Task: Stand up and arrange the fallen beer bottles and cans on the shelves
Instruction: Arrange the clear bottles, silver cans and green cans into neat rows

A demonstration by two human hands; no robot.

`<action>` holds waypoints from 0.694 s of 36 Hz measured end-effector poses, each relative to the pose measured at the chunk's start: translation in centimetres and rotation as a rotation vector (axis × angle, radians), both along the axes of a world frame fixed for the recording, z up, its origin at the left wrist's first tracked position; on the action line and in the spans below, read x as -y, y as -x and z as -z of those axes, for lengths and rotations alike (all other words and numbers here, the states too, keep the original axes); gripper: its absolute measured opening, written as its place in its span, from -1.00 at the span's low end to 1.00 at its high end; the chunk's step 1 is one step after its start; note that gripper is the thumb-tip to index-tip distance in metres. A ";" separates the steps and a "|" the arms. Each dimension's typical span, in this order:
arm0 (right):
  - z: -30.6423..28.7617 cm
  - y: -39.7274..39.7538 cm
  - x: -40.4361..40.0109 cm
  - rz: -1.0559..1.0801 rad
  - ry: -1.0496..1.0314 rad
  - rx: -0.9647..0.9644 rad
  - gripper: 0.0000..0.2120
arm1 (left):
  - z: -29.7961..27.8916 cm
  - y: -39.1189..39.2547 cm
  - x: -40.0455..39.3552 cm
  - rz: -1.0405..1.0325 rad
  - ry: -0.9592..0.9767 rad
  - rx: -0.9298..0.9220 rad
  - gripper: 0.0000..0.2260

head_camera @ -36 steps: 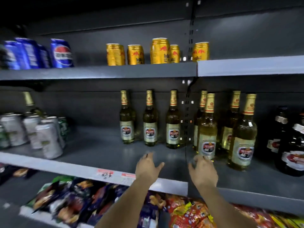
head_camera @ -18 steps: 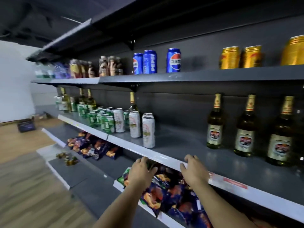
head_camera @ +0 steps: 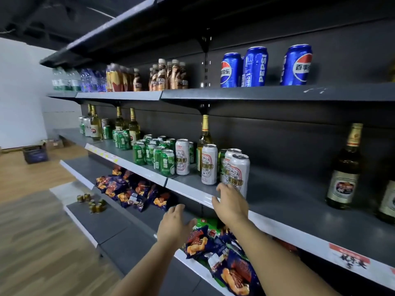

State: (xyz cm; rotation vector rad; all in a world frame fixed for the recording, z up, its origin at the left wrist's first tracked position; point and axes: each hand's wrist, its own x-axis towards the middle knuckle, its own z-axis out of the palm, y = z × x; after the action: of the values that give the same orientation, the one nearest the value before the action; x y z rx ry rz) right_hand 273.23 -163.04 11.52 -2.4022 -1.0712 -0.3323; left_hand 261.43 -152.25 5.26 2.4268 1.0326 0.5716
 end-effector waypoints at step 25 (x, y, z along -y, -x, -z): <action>-4.6 -9.9 -18.7 0.257 -0.114 0.095 -0.40 | -2.9 -16.7 -17.2 0.320 0.172 0.153 -0.34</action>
State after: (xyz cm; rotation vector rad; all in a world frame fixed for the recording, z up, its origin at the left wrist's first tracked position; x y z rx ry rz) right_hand 283.16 -144.35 16.14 -2.4428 -0.7591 -0.5848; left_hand 278.14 -135.07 8.12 2.2908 0.5886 0.5242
